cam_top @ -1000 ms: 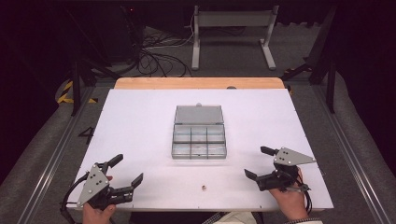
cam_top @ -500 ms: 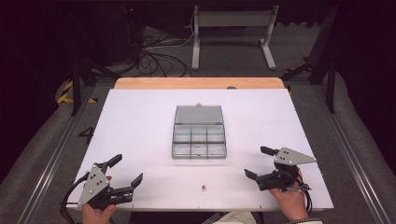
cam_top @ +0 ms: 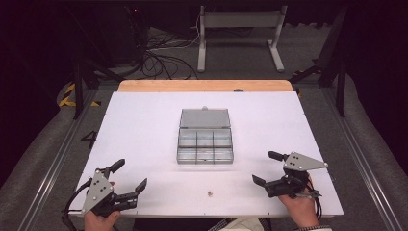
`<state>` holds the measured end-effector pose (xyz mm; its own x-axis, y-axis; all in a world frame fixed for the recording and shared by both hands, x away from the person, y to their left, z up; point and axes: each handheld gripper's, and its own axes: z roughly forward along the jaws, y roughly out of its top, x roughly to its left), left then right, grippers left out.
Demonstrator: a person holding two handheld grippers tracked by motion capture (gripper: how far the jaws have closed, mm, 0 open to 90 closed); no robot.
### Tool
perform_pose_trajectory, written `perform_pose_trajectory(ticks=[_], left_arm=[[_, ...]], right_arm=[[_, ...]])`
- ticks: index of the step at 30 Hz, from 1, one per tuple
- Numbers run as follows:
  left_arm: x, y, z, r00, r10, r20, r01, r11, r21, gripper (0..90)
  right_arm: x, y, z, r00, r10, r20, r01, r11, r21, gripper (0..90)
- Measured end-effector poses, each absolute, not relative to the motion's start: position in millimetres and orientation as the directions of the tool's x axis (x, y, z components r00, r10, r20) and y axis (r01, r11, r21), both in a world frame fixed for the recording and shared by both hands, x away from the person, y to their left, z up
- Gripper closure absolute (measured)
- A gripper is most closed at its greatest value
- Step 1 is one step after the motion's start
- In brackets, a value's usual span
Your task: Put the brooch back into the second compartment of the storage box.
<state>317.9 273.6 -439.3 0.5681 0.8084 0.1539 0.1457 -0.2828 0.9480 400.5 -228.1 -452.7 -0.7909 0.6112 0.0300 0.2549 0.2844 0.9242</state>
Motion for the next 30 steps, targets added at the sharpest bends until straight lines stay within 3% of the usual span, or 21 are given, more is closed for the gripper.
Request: perform_pose_trajectory(ticks=[30], left_arm=[[318.1,272.9,-439.9,0.562,0.811,0.160,0.154,-0.293,0.944,11.3]], right_arm=[[408.1,-190.8,-435.9,-0.829,0.559,-0.017,0.223,0.357,0.907,0.4]])
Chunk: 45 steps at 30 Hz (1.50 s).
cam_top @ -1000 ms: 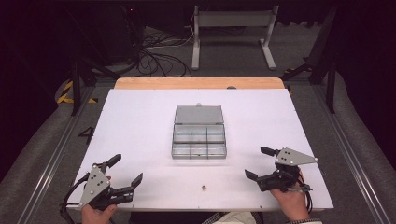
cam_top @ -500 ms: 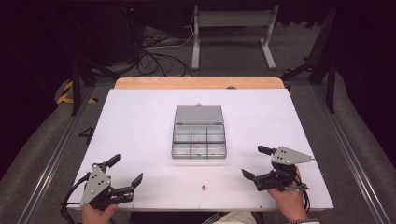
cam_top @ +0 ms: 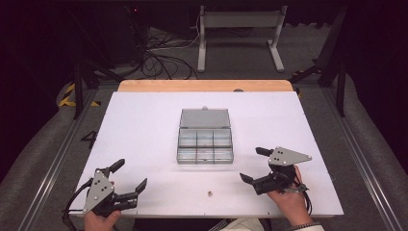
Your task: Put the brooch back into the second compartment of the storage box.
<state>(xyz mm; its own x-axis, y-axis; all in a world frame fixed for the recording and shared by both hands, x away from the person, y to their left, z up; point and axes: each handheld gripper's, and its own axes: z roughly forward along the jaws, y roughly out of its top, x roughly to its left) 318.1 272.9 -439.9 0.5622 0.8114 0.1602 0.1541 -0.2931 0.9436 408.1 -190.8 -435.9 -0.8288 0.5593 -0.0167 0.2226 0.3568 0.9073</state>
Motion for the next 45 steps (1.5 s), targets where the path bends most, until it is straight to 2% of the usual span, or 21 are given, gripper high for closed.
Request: perform_pose_trajectory(ticks=[26,45], left_arm=[[318.2,272.9,-440.0,0.562,0.808,0.174,0.155,-0.310,0.938,11.7],[318.3,273.1,-440.0,0.562,0.808,0.177,0.157,-0.314,0.936,11.8]], right_arm=[[418.8,-139.9,-428.3,-0.884,0.466,-0.034,0.180,0.406,0.896,0.4],[420.7,-117.2,-425.6,-0.920,0.391,-0.007,0.182,0.443,0.878,0.6]])
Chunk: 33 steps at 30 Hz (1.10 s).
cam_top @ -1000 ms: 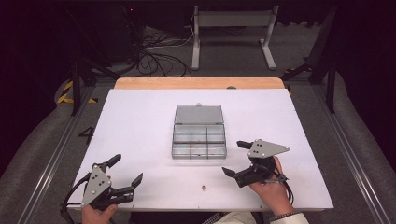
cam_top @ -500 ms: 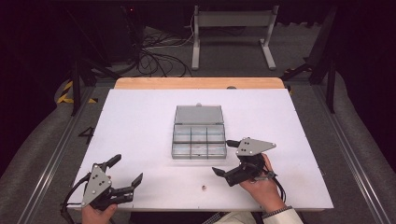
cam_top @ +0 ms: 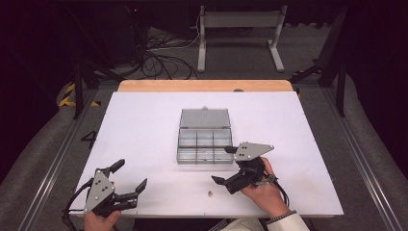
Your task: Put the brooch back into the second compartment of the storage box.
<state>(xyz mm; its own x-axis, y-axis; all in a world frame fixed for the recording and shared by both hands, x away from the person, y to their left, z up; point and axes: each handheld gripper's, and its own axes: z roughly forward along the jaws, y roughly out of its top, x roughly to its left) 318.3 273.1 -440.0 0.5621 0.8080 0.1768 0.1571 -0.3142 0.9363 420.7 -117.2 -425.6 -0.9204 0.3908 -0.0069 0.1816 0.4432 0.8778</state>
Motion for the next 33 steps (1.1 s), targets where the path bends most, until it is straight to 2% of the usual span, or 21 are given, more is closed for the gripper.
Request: perform_pose_trajectory(ticks=[6,11,21,33], left_arm=[[318.2,273.1,-440.0,0.562,0.808,0.176,0.157,-0.313,0.937,11.8],[318.3,273.3,-440.0,0.562,0.808,0.175,0.158,-0.313,0.937,11.8],[318.3,272.7,-440.3,0.562,0.810,0.168,0.163,-0.308,0.937,11.8],[318.4,272.9,-440.3,0.562,0.810,0.168,0.163,-0.308,0.937,11.8]], right_arm=[[419.7,-114.8,-423.6,-0.930,0.366,0.029,0.209,0.463,0.861,5.6],[418.6,-109.2,-422.9,-0.943,0.326,0.066,0.237,0.520,0.821,16.6],[414.9,-93.6,-429.8,-0.960,0.276,0.037,0.214,0.646,0.732,27.3],[411.3,-81.9,-438.4,-0.969,0.247,0.010,0.192,0.729,0.657,35.3]])
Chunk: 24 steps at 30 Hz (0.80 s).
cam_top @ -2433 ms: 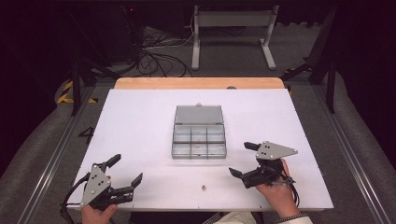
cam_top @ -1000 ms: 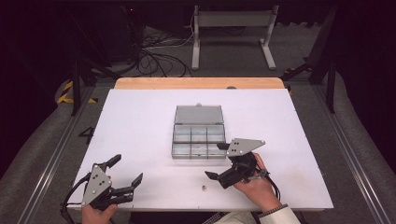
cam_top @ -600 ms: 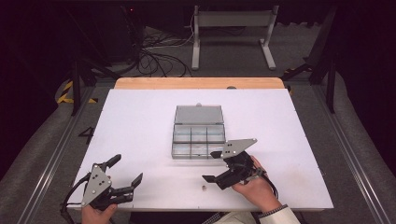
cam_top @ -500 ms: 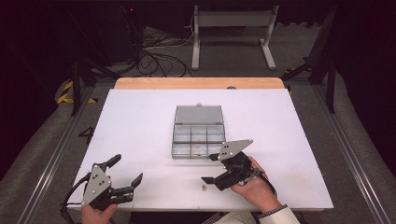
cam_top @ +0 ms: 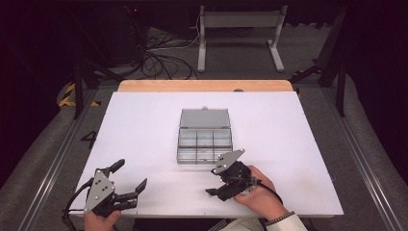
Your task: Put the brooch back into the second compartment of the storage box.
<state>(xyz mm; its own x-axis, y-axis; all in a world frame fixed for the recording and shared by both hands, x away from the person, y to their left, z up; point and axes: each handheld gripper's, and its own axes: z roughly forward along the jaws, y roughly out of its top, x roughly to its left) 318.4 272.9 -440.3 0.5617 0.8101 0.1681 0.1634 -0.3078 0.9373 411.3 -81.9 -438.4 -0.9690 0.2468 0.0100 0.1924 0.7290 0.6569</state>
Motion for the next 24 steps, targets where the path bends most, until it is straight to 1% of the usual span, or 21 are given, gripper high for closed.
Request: perform_pose_trajectory(ticks=[10,24], left_arm=[[318.4,273.0,-440.4,0.562,0.809,0.169,0.164,-0.309,0.937,11.8],[318.3,273.1,-440.3,0.564,0.808,0.169,0.163,-0.309,0.937,11.8]], right_arm=[[409.0,-73.5,-445.1,-0.974,0.227,-0.014,0.173,0.780,0.602,39.4],[407.6,-62.3,-456.5,-0.981,0.192,-0.005,0.159,0.826,0.541,42.8]])
